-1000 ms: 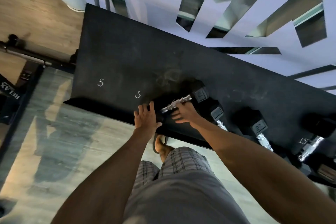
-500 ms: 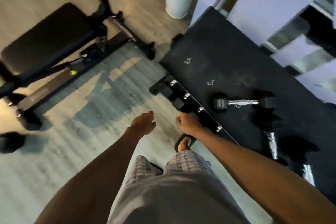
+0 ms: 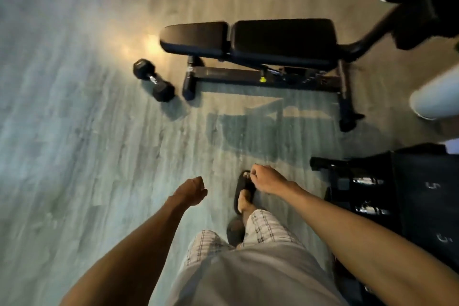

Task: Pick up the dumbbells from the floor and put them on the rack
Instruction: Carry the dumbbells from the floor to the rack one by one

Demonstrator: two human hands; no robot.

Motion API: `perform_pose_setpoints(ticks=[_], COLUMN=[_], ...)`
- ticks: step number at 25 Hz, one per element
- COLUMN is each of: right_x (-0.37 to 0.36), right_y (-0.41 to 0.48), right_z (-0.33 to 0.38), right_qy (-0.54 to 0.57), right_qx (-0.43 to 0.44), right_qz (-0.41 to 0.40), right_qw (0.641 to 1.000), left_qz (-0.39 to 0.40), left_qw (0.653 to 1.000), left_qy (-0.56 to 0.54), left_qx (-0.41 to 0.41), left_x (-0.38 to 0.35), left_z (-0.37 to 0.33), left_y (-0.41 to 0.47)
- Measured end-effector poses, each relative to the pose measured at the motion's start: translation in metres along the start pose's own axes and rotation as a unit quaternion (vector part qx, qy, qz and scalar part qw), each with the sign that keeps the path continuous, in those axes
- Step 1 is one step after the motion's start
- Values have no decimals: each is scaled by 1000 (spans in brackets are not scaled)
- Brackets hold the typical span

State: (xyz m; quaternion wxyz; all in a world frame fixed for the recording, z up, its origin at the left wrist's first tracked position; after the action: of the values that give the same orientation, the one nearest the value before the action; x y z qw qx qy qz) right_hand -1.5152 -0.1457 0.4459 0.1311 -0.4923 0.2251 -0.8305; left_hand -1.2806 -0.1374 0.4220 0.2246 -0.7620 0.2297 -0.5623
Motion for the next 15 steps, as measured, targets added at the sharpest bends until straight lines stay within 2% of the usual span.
perform_pose_setpoints(ticks=[4, 8, 12, 15], right_x=[-20, -33, -39, -39], right_y=[56, 123, 182, 224], right_z=[71, 132, 190, 238], right_qy=[-58, -73, -69, -68], right_qx=[54, 72, 70, 82], right_qz=[49, 80, 117, 138], right_qw=[996, 991, 988, 985], left_qz=[-3, -9, -29, -59], left_qw=[994, 980, 956, 939], left_qy=[-62, -118, -197, -251], left_qx=[85, 161, 216, 227], left_x=[22, 61, 115, 154], left_z=[80, 145, 181, 197], left_y=[3, 32, 74, 118])
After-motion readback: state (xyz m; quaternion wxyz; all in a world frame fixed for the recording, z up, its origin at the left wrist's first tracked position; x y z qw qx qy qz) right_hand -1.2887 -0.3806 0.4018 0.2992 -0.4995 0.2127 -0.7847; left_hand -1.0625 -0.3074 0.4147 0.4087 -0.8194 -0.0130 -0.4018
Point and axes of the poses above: each hand's wrist, its own y-axis towards the middle knuckle, its own x-axis out of the back of the hand, z = x × y, the point moved 9 cm from there along y, towards the middle knuckle, and after that the axes turned 14 degrees about -z, right-handed, at the moved point
